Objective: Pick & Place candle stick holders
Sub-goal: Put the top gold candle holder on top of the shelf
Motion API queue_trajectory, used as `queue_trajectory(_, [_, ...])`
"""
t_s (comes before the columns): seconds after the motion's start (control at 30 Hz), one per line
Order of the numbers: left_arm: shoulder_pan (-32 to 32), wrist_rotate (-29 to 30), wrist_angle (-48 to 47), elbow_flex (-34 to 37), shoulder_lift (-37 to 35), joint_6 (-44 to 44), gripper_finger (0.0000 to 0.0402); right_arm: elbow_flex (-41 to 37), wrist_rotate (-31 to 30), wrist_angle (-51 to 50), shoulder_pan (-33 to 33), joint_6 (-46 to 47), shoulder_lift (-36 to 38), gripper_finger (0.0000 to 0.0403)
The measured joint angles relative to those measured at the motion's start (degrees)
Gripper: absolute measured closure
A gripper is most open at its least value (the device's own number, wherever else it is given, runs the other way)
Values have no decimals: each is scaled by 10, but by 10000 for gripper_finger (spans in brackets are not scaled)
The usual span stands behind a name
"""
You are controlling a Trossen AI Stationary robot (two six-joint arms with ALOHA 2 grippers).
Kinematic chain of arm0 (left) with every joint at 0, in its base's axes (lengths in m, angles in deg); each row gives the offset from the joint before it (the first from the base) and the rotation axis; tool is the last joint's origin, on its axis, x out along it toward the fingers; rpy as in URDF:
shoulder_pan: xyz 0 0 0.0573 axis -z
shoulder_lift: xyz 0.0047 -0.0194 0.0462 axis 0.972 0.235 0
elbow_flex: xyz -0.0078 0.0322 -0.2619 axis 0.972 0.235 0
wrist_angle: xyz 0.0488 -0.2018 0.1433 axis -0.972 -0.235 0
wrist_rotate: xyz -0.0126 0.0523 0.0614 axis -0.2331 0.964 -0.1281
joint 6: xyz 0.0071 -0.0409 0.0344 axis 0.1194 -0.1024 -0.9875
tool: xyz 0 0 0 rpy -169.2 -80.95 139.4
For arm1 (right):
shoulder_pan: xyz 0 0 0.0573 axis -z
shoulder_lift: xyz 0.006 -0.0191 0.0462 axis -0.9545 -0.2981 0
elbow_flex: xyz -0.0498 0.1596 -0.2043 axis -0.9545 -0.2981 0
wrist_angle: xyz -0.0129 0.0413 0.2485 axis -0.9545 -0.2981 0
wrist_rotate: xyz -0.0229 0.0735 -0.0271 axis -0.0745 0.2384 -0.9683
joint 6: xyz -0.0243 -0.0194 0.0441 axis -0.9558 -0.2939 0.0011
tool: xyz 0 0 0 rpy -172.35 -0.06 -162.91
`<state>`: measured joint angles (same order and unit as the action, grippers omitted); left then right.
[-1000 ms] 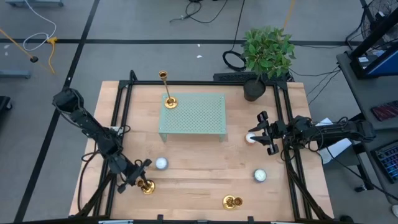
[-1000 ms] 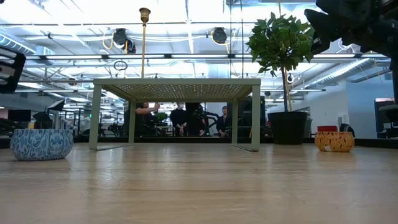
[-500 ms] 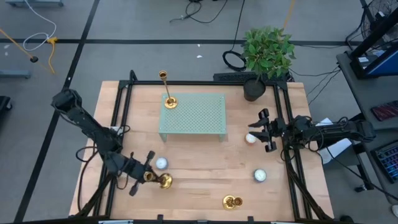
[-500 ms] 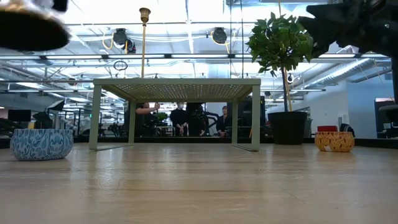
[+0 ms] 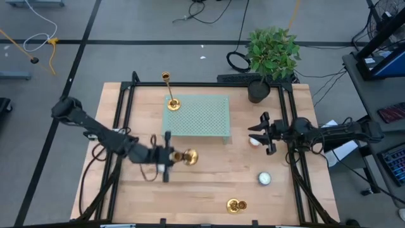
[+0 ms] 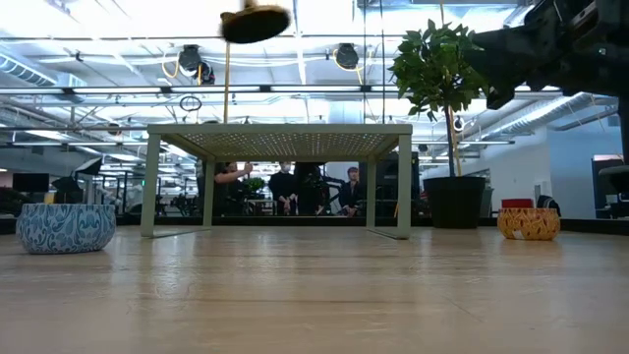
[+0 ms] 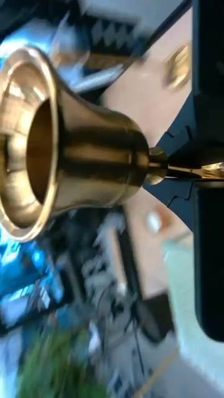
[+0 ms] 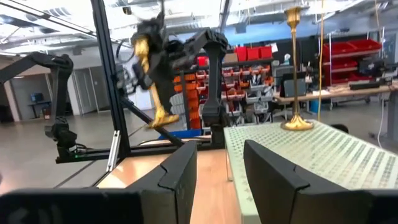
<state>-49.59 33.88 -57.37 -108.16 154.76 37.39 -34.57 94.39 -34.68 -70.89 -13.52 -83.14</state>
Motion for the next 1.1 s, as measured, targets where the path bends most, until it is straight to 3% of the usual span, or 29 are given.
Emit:
queue_trajectory(0.23, [-106, 0, 26, -22, 32, -36, 390, 0, -1, 0, 0, 3, -6, 275])
queue_trajectory(0.5, [-207, 10, 91, -30, 82, 40, 390, 0, -1, 0, 0, 2, -6, 275])
queue_trajectory(0.7, [-245, 74, 95, -30, 107, 52, 391, 0, -1, 0, 0, 2, -6, 275])
queue_trajectory(1.1, [-301, 103, 75, -30, 122, 96, 391, 0, -1, 0, 0, 2, -6, 275])
